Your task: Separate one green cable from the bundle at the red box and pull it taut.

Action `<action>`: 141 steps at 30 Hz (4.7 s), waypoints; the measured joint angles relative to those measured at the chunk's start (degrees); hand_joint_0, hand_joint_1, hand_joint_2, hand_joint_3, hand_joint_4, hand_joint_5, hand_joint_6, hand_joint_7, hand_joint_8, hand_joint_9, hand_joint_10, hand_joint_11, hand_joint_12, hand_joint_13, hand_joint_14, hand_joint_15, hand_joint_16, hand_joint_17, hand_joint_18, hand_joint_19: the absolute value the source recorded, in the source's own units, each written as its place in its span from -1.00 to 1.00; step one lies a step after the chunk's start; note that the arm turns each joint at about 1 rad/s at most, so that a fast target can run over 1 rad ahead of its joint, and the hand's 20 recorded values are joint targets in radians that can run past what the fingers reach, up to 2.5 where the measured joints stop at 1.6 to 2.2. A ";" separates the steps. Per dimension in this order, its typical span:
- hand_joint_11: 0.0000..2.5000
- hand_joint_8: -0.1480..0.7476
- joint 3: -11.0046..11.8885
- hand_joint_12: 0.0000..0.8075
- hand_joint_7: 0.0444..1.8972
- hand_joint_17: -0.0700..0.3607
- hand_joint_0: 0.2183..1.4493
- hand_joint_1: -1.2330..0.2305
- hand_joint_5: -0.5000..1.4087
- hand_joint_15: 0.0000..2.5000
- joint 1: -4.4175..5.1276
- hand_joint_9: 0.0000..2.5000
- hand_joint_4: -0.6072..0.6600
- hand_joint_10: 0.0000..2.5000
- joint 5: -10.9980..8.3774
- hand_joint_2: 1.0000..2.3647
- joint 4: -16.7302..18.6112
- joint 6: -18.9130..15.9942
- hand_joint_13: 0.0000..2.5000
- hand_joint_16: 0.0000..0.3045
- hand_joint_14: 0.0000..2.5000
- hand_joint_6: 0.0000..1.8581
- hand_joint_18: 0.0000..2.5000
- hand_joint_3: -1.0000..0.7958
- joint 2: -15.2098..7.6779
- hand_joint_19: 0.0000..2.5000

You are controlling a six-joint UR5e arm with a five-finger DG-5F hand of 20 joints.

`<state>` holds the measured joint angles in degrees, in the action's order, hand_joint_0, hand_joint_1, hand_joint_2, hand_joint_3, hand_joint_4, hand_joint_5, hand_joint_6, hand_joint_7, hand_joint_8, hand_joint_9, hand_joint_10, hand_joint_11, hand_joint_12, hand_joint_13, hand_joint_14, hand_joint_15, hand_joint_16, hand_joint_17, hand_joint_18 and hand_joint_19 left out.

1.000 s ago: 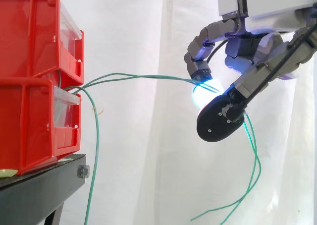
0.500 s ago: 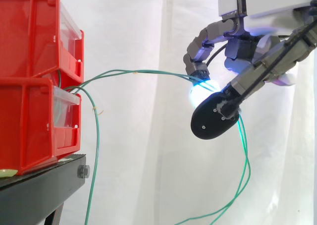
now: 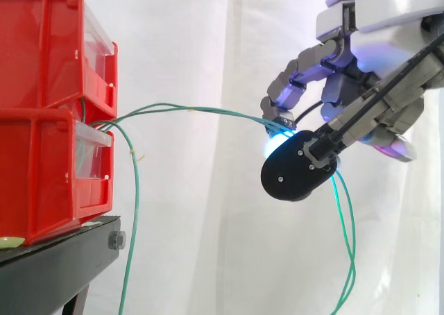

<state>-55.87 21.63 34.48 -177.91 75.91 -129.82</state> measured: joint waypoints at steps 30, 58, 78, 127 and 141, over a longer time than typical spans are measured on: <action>0.43 -0.13 -0.08 -0.22 0.34 -0.19 -0.16 -0.23 -0.49 0.01 -2.07 0.14 0.47 -0.32 14.29 -1.00 -14.01 -45.81 -0.15 -0.69 0.16 -0.31 -0.06 -0.44 -0.04 -0.01; 0.45 -0.13 0.34 -0.22 0.33 -0.18 -0.16 -0.23 -0.49 0.02 -3.57 0.15 0.48 -0.34 17.98 -1.00 -17.62 -47.08 -0.15 -0.69 0.15 -0.31 -0.06 -0.44 -0.06 -0.01; 0.43 -0.12 4.55 -0.22 0.32 -0.18 -0.16 -0.23 -0.49 0.01 -5.17 0.15 0.49 -0.34 20.61 -1.00 -22.15 -55.20 -0.15 -0.69 0.16 -0.31 -0.06 -0.44 -0.13 -0.01; 0.47 -0.12 5.78 -0.22 0.30 -0.18 -0.20 -0.23 -0.49 0.01 -7.89 0.17 0.45 -0.41 23.88 -1.00 -22.15 -56.84 -0.15 -0.69 0.17 -0.30 -0.05 -0.44 -0.08 -0.01; 0.47 -0.14 5.72 -0.23 0.29 -0.18 -0.18 -0.22 -0.49 0.01 -7.78 0.18 0.49 -0.41 24.46 -1.00 -21.88 -60.16 -0.14 -0.69 0.16 -0.29 -0.04 -0.44 -0.08 -0.01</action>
<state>-50.15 13.85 58.94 -199.79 15.75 -129.90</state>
